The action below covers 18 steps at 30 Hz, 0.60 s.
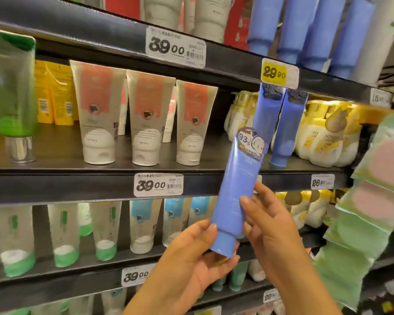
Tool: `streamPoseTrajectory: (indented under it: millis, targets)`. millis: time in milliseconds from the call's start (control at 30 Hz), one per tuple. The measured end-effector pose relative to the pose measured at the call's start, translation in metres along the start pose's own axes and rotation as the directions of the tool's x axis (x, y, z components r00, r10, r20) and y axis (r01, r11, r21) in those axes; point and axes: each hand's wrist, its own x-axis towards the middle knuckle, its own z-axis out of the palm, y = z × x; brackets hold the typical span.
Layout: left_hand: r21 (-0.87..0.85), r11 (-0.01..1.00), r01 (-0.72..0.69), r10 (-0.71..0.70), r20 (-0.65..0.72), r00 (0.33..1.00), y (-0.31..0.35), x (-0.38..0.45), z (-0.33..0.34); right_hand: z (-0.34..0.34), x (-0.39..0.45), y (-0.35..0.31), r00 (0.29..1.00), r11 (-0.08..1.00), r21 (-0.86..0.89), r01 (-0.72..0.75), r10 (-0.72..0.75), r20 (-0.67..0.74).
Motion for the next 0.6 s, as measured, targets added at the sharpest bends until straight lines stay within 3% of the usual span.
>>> streamPoseTrajectory:
  millis: [333,600]
  targets:
    - [0.123,0.989,-0.083,0.089,-0.048,0.995,0.012,0.022,0.034,-0.015,0.043,-0.012,0.995,0.996,0.025,-0.090,0.088,0.051]
    - [0.357,0.917,-0.180,0.237,-0.125,0.963,0.024,0.041,0.054,-0.027,0.067,-0.020,0.966,0.991,-0.021,-0.135,0.136,0.220]
